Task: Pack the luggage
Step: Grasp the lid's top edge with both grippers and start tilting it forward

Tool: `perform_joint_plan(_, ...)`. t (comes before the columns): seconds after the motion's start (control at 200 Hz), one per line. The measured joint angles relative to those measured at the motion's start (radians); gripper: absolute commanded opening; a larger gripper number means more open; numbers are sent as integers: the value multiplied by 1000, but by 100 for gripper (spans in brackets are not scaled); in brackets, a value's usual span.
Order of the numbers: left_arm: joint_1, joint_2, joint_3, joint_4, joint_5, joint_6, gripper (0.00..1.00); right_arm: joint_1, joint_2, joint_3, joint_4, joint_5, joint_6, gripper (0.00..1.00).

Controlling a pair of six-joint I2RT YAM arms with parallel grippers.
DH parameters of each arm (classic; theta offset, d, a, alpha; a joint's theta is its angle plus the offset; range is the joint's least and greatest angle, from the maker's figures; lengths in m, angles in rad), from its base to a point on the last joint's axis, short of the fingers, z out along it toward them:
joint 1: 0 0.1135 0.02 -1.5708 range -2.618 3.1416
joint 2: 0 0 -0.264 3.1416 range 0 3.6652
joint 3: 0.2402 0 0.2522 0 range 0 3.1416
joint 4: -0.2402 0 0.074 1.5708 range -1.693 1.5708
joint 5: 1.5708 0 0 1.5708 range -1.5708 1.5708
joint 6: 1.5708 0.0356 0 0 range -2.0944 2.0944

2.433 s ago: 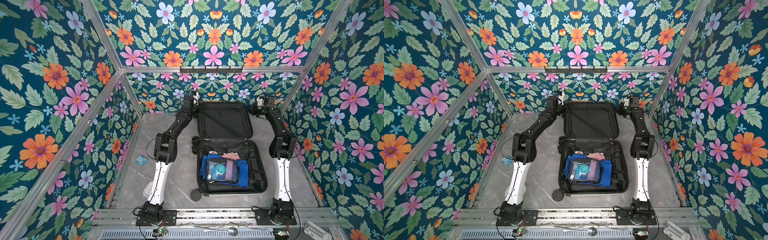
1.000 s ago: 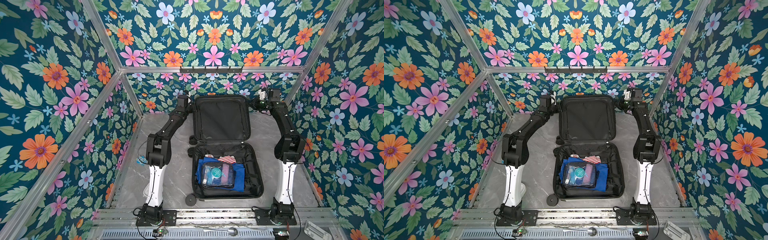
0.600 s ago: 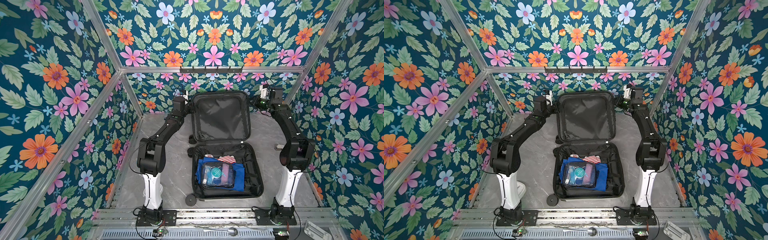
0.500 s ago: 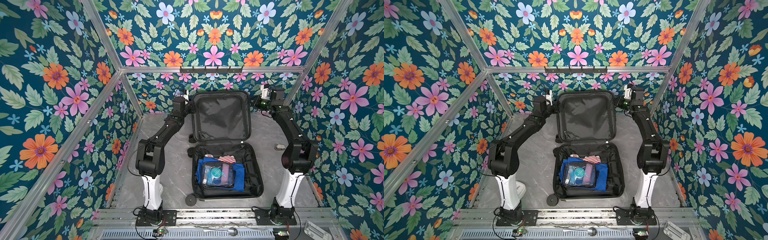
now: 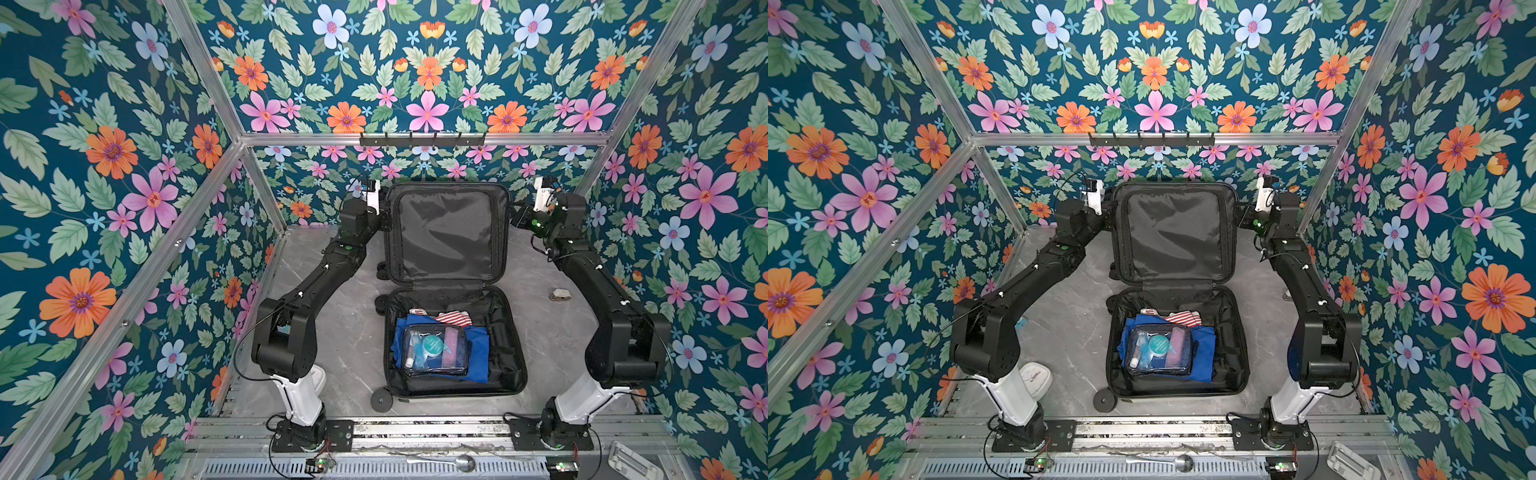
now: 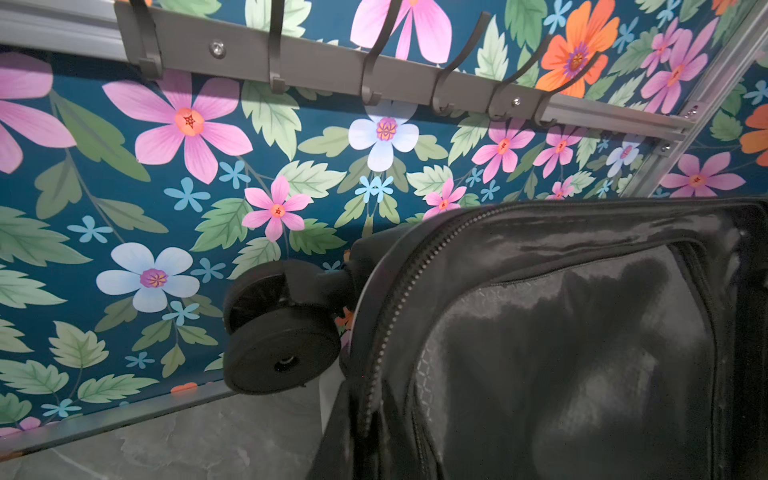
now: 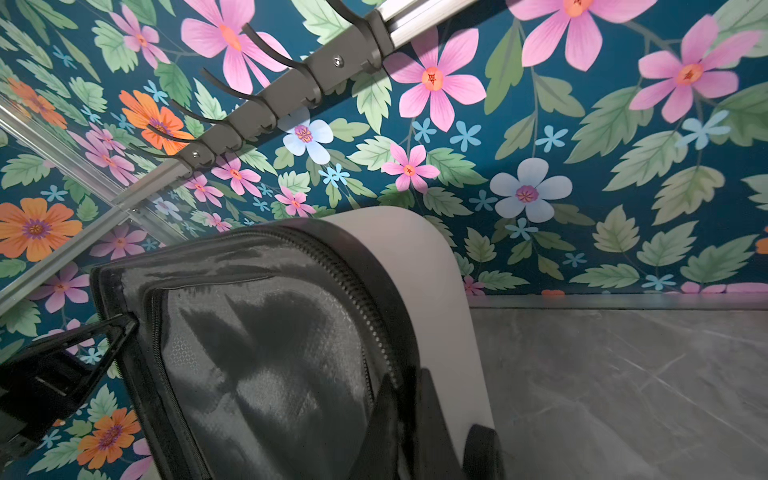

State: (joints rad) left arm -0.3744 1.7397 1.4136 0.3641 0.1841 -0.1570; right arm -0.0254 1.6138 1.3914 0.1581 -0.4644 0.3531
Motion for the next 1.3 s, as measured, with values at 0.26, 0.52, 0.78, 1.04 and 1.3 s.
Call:
perform_joint_plan(0.26, -40, -127, -136, 45, 0, 48, 0, 2, -158, -165, 63, 38, -37, 0)
perform_joint_plan(0.52, -123, -254, -256, 63, -95, 105, 0, 11, -305, -333, 139, 112, -51, 0)
perform_joint_plan(0.78, -184, -274, -291, 111, -240, 188, 0, 26, -346, -341, 130, 158, -95, 0)
perform_joint_plan(1.04, -186, -170, -208, 138, -338, 270, 0, 49, -275, -238, 77, 192, -137, 0)
perform_joint_plan(1.3, -149, -12, -39, 128, -341, 291, 0, 54, -138, -104, 26, 218, -171, 0)
